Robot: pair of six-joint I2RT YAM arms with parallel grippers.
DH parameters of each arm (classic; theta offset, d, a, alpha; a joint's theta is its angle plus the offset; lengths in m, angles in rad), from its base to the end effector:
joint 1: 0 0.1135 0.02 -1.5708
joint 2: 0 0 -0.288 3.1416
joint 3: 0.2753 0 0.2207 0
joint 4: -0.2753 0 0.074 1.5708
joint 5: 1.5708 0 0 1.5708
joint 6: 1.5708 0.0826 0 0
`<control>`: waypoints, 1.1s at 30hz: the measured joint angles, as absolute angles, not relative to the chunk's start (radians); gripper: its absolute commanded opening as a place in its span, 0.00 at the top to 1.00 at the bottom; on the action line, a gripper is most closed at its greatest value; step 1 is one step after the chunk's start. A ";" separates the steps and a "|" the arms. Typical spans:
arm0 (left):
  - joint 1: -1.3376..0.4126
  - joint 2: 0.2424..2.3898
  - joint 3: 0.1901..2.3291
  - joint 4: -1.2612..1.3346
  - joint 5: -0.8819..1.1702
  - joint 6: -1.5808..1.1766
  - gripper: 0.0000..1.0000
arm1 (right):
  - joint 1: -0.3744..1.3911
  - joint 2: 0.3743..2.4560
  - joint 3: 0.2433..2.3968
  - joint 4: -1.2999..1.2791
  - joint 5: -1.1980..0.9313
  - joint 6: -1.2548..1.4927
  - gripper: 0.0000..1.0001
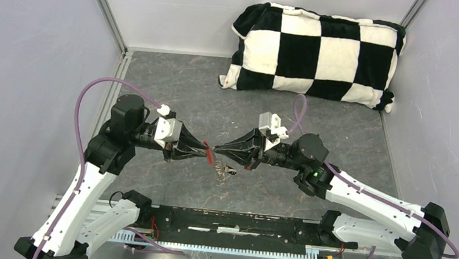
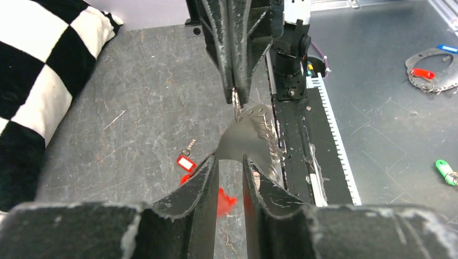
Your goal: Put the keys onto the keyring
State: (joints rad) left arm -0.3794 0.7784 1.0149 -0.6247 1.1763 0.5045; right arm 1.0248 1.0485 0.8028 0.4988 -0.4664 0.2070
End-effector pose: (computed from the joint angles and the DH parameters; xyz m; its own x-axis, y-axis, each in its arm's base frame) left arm 0.0695 -0.1098 0.3838 0.1447 0.1423 -0.9792 0.9894 -0.0323 0.1415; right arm 0.0929 0.2244 0.4066 -0.0761 0.2283 -0.9706 -0.9950 0.0458 0.0888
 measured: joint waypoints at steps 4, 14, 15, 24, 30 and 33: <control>-0.379 0.772 0.984 -0.517 1.178 0.398 0.71 | 1.025 1.058 0.768 0.632 -0.474 0.277 0.99; -0.379 0.772 0.984 -0.434 1.241 0.323 0.71 | 1.029 1.116 0.755 0.819 -0.483 0.356 0.99; -0.379 0.771 0.984 -0.433 1.244 0.322 0.71 | 1.030 1.122 0.755 0.823 -0.485 0.356 0.99; -0.379 0.769 0.985 -0.430 1.262 0.322 0.72 | 1.048 1.139 0.755 0.838 -0.489 0.355 0.99; -0.379 0.769 0.985 -0.429 1.259 0.322 0.69 | 1.056 1.150 0.755 0.844 -0.503 0.355 0.99; -0.379 0.769 0.986 -0.429 1.258 0.322 0.68 | 1.061 1.160 0.755 0.844 -0.514 0.355 0.99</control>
